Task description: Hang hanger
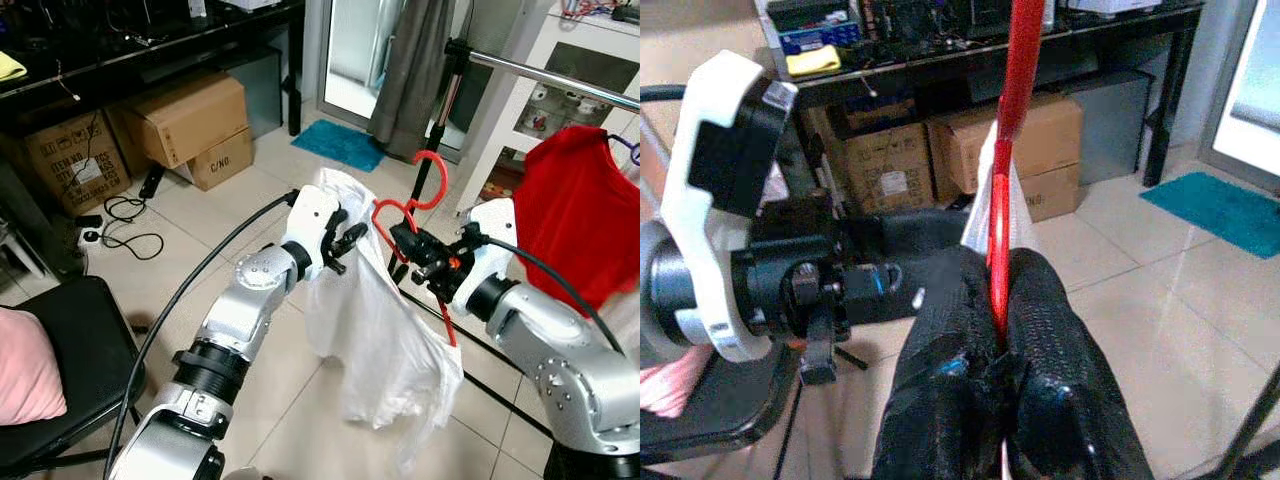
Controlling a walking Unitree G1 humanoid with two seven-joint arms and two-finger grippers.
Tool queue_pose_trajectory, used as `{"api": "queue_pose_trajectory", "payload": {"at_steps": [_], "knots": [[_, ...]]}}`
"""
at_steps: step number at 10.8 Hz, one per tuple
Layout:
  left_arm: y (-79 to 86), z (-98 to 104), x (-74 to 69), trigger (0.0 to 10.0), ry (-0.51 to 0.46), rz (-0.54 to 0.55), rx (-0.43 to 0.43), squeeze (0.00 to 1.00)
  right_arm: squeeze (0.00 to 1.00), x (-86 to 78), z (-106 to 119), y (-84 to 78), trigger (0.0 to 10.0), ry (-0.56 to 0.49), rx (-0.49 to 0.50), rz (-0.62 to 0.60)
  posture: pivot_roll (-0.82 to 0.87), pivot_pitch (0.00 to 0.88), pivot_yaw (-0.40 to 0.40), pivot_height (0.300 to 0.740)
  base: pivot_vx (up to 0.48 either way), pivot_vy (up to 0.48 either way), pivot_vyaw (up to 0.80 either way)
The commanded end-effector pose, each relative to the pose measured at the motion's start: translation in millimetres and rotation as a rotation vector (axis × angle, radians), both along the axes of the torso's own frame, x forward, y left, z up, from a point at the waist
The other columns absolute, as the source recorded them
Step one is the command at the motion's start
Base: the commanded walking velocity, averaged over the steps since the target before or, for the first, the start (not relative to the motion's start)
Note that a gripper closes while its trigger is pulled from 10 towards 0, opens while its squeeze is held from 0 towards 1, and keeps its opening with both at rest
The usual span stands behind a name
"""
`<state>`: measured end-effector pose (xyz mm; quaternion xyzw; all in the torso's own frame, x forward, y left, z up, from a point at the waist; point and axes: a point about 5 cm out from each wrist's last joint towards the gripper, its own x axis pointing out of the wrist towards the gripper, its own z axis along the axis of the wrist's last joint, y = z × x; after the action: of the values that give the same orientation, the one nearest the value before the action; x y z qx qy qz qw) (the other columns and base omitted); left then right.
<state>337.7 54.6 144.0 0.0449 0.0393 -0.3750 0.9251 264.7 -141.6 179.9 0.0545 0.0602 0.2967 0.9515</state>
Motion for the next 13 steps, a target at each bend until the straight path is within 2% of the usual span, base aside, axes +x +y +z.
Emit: {"api": "queue_pose_trajectory", "payload": {"at_steps": [1,3,4,8,9,10,11,12,13], "knots": [[-8.8,4,-5.1,0.0,-0.015,-0.068,-0.011,0.00,0.00,0.8,6,-6.0,10.0,-0.016,0.012,-0.008,0.02,0.000,-0.043,0.740,0.000,0.000,0.00],[-6.4,2,-0.9,0.0,-0.011,-0.009,0.007,0.00,0.00,0.4,6,-6.5,10.0,-0.013,0.019,-0.007,0.02,0.000,-0.041,0.740,0.000,0.000,0.00],[0.5,2,5.9,0.0,-0.010,0.051,0.015,0.00,0.00,0.3,7,-6.5,10.0,-0.013,0.022,0.001,0.02,0.000,-0.040,0.740,0.000,0.000,0.00],[5.7,13,6.1,0.0,-0.040,0.053,-0.028,0.00,0.00,2.1,6,-9.1,10.0,-0.013,-0.002,-0.012,0.03,0.000,-0.028,0.740,0.000,0.000,0.00],[8.8,18,6.7,0.0,-0.056,0.067,-0.036,0.00,0.00,1.3,2,-10.7,10.0,-0.005,-0.048,-0.013,0.03,0.000,-0.026,0.740,0.000,0.000,0.00],[13.9,32,9.8,0.0,-0.091,0.090,-0.071,0.00,0.00,-1.4,-4,-13.5,10.0,0.004,-0.119,-0.003,0.03,0.000,-0.026,0.740,0.000,0.000,0.00],[17.4,42,12.6,0.0,-0.110,0.105,-0.094,0.00,0.00,-2.3,-7,-15.4,10.0,0.012,-0.138,-0.001,0.03,0.000,-0.021,0.740,0.000,0.000,0.00],[27.1,64,19.8,0.0,-0.149,0.130,-0.125,0.00,0.00,-4.1,-12,-19.5,10.0,0.026,-0.178,0.003,0.04,0.000,-0.016,0.740,0.000,0.000,0.00],[33.7,84,23.7,0.0,-0.166,0.106,-0.164,0.00,0.00,-7.1,-18,-21.9,10.0,0.043,-0.232,0.026,0.03,0.000,-0.009,0.740,0.000,0.000,0.00]]}}
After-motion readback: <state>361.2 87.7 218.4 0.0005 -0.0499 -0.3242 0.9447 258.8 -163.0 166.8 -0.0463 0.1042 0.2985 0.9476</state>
